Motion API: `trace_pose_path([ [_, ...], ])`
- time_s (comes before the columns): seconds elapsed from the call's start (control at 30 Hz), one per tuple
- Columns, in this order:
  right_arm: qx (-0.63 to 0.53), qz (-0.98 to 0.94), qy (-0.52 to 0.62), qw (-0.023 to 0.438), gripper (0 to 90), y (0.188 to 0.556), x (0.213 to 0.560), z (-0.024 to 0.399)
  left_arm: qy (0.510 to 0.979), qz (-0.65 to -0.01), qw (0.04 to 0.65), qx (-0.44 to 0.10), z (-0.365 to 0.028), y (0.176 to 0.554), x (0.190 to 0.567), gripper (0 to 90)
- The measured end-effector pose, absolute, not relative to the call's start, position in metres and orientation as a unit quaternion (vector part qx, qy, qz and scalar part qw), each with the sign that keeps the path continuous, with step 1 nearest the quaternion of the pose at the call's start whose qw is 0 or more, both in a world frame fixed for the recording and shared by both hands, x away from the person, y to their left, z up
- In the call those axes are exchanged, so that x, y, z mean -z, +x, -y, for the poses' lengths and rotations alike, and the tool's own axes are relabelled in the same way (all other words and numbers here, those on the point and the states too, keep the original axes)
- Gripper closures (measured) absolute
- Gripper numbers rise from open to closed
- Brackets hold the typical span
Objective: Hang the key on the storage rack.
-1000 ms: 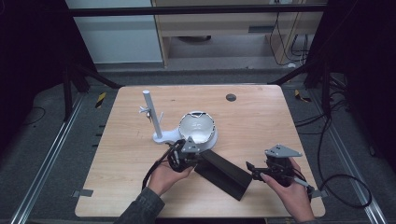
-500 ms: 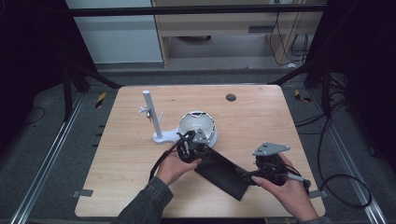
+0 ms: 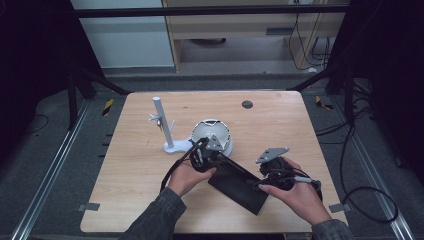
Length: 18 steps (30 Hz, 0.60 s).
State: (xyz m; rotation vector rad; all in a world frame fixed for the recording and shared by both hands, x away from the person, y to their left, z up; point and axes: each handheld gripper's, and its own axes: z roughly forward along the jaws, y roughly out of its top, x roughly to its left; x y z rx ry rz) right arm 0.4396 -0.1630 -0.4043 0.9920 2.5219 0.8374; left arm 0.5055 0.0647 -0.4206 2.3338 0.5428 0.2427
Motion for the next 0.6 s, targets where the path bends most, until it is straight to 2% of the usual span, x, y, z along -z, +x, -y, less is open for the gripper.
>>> trace_pose_path([
  [0.6, -0.261, -0.893, 0.333, 0.152, 33.1, 0.454, 0.404, 0.161, 0.905, -0.214, 0.357, -0.090, -0.055, 0.511, 0.418, 86.1],
])
